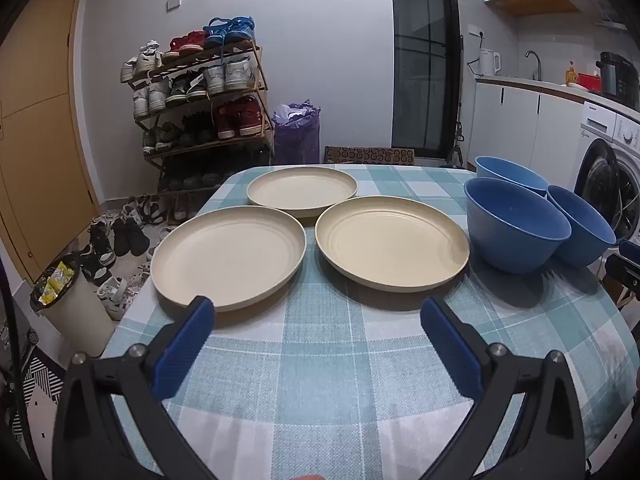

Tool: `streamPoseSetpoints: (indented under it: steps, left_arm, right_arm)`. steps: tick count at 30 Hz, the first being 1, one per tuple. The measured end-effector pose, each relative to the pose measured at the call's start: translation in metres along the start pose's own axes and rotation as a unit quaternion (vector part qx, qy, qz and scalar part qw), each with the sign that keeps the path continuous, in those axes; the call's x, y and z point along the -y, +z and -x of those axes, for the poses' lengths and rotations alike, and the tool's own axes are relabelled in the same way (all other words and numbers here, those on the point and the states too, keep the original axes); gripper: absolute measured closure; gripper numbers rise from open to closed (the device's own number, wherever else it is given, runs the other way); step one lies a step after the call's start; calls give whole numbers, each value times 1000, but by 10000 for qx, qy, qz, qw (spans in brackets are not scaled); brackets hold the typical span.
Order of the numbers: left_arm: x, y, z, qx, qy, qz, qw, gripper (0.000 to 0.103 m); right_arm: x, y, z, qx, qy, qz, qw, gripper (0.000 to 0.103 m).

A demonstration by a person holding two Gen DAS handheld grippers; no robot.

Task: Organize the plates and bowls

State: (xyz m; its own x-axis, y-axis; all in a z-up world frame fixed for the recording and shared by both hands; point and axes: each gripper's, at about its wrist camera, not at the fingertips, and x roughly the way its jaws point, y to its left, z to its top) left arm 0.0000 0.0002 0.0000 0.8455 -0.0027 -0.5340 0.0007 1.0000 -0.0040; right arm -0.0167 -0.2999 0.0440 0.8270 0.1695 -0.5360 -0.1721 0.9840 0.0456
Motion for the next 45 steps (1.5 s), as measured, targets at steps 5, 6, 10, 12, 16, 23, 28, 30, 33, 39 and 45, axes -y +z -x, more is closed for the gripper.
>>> streamPoseSetpoints:
  steps: [5, 6, 10, 12, 16, 23, 28, 30, 33, 39, 45]
  left_arm:
    - [-1, 0, -1, -9, 16, 7, 10000, 0]
    - [0, 0, 0, 26, 10, -15, 10000, 0]
    - [0, 0, 0, 7, 12, -18, 10000, 0]
    - [1, 0, 0, -3, 16, -29, 10000, 0]
    - [-2, 3, -1, 10, -4, 17, 10000, 0]
    - [-2, 2, 3, 8, 5, 19, 10000, 0]
    - [-6, 0, -2, -14, -3, 28, 10000, 0]
    - [-6, 0, -3, -18, -1, 27, 10000, 0]
    - [-6, 0, -3, -19, -4, 27, 10000, 0]
    - [-6, 0, -4, -32, -5, 29, 10000, 0]
    - [-6, 0, -5, -34, -5, 16, 10000, 0]
  right_arm:
    - [0, 0, 0, 6, -5, 3, 10000, 0]
    - [0, 0, 0, 5, -3, 2, 10000, 0]
    - [0, 1, 1, 0, -4, 8, 10000, 0]
    - [0, 1, 1, 6, -6, 9, 10000, 0]
    - [-1, 1, 1, 12, -13, 16, 10000, 0]
    - [-1, 1, 1, 0, -22, 13, 10000, 0]
    - [-1, 1, 1, 3, -24, 15, 10000, 0]
    - [-1, 1, 0, -1, -24, 16, 10000, 0]
    - [-1, 2, 1, -2, -25, 15, 10000, 0]
    - [1, 2, -1, -4, -40, -1, 10000, 0]
    - [4, 3, 1, -1, -33, -4, 10000, 0]
